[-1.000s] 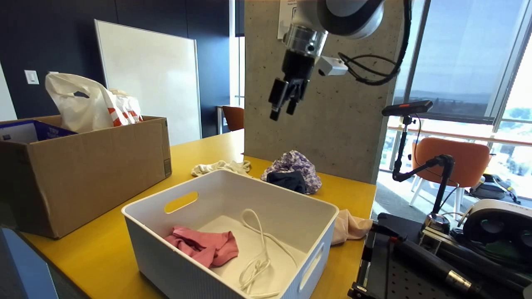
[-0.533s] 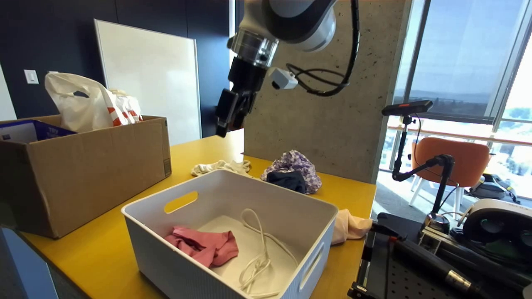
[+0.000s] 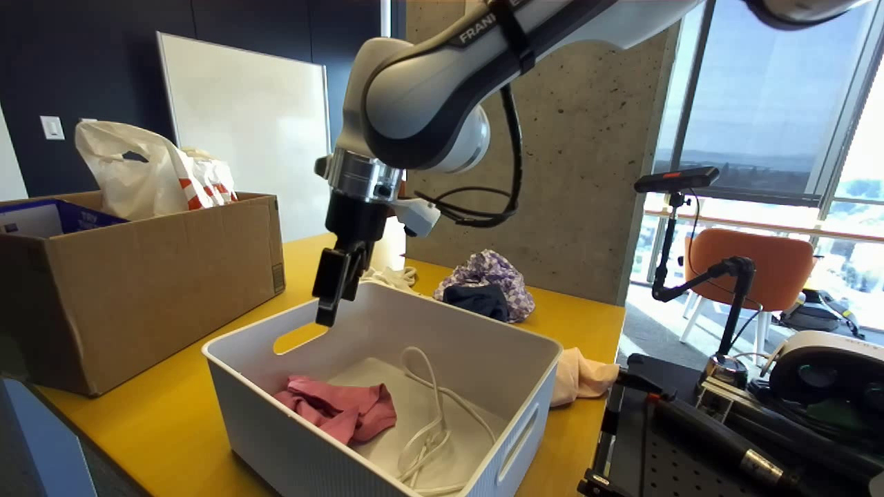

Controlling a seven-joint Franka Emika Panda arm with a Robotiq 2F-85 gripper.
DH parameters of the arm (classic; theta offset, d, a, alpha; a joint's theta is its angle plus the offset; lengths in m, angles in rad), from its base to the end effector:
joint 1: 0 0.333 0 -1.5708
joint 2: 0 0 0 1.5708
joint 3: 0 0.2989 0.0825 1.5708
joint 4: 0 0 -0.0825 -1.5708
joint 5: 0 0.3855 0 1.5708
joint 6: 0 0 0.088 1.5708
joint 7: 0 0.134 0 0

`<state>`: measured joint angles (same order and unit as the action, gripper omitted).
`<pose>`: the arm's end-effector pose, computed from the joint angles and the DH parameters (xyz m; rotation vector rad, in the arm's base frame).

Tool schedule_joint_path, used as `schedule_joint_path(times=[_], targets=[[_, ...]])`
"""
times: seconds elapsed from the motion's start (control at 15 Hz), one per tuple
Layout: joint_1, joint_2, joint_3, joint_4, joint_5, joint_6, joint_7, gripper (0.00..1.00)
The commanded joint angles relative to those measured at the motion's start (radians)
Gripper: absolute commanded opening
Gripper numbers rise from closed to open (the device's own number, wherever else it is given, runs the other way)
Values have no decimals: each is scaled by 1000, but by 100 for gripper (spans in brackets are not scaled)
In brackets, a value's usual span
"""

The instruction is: Remove the objects inside the basket

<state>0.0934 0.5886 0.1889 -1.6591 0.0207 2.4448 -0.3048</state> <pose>0.6758 0.1826 0.2507 -2.9067 -0.7898 -0.3140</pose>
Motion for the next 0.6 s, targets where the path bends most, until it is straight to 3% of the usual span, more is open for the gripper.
schedule_joint_path(times=[0.0, 0.53], targets=[[25, 175, 11, 250, -25, -129, -49, 100], [92, 407, -4, 607, -55, -451, -62, 100]])
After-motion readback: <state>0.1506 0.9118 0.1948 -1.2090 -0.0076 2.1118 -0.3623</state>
